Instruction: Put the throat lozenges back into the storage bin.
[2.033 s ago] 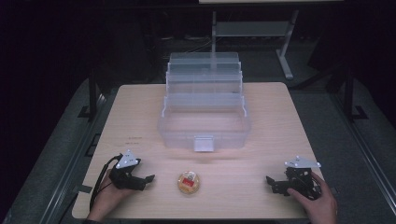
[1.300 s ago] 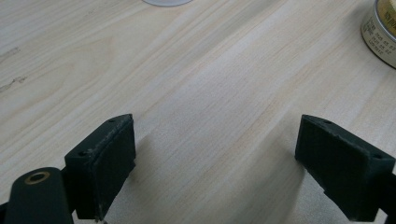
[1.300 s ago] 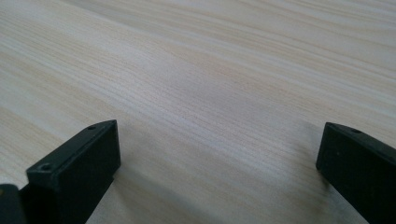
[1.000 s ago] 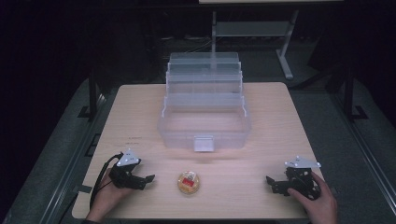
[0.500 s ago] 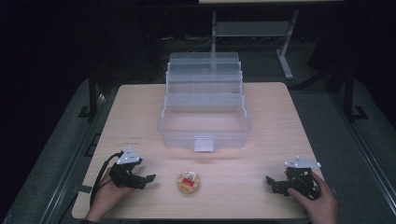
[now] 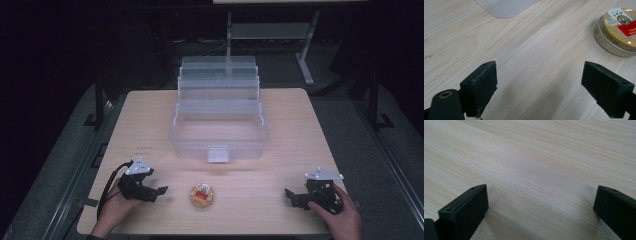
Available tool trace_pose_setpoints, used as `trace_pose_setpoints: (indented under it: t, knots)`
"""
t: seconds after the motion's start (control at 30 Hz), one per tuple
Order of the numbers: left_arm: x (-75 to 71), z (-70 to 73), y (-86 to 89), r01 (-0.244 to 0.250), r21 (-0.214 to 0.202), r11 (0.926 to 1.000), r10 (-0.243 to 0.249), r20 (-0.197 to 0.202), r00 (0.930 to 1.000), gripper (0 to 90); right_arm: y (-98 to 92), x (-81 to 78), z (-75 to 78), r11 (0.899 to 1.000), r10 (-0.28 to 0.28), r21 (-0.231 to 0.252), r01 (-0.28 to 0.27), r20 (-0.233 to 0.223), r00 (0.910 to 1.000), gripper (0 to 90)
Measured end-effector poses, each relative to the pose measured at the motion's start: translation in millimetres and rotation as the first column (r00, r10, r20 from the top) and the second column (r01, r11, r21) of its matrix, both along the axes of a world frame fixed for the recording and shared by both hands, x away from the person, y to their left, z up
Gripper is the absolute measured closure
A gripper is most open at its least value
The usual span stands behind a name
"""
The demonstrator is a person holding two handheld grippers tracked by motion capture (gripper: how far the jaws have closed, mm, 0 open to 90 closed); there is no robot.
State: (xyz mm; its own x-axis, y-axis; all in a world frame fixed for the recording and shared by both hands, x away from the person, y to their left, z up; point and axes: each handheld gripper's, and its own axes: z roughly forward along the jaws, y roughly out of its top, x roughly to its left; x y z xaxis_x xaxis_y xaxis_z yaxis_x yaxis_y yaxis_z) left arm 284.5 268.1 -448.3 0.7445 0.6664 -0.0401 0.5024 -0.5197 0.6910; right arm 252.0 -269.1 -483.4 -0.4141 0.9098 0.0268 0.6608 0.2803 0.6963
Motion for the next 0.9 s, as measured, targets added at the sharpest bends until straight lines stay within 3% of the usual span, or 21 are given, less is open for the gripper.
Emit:
trace_pose_setpoints:
  t: [0.9]
  knots:
    - [2.6, 10.9, -13.8, 0.048, -0.022, 0.9986, -0.049, -0.010, 0.9988, 12.8, 0.0, 0.0, 0.0, 1.000, 0.000, 0.000, 0.000, 0.000, 1.0000, 0.0]
